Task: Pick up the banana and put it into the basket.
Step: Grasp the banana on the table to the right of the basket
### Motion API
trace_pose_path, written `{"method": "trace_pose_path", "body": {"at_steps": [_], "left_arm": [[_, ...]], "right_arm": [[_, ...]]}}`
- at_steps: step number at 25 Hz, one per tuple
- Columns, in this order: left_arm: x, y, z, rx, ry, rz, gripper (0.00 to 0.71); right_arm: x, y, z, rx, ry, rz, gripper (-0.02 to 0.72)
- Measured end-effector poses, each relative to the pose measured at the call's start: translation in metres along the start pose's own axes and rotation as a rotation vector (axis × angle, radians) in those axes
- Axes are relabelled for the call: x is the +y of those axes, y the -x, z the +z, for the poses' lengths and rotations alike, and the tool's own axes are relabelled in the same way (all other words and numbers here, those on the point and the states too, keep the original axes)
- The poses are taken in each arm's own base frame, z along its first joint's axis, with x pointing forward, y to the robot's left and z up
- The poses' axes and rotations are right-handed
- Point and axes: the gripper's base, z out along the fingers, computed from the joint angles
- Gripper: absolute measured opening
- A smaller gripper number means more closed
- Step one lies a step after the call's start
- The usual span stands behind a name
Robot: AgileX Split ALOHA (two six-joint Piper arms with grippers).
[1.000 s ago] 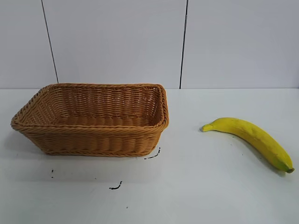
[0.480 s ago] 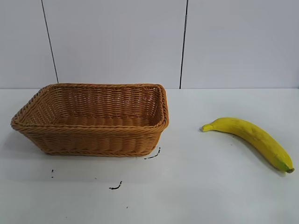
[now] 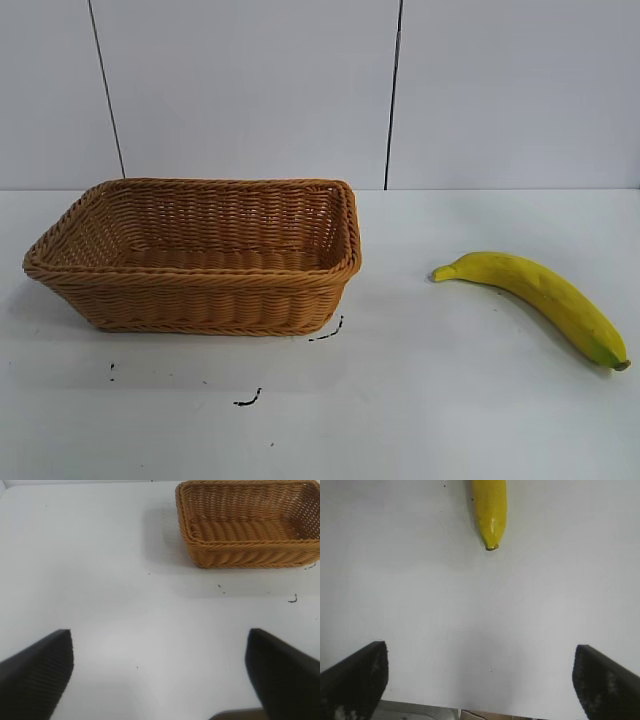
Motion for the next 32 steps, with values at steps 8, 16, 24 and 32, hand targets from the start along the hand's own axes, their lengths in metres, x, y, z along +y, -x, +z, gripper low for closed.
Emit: {"method": "trace_pose_path", "body": {"at_steps": [8,16,24,32], "left_arm": [[0.000,0.000,0.000,0.000,0.000,0.000,0.693],[0.000,0.000,0.000,0.000,0.000,0.000,0.693],[0.000,0.000,0.000,0.000,0.000,0.000,0.693],[0.000,0.000,0.000,0.000,0.000,0.000,0.693]], "right_arm": [[-0.004,0.066,0.034,0.034,0.024,-0.134,0.690],[-0.007,0.092,0.090,0.035,0.031,-0.170,0.690],[-0.009,0.105,0.144,-0.003,0.019,-0.160,0.690],[-0.011,0.112,0.167,-0.057,0.003,-0.157,0.690]]}}
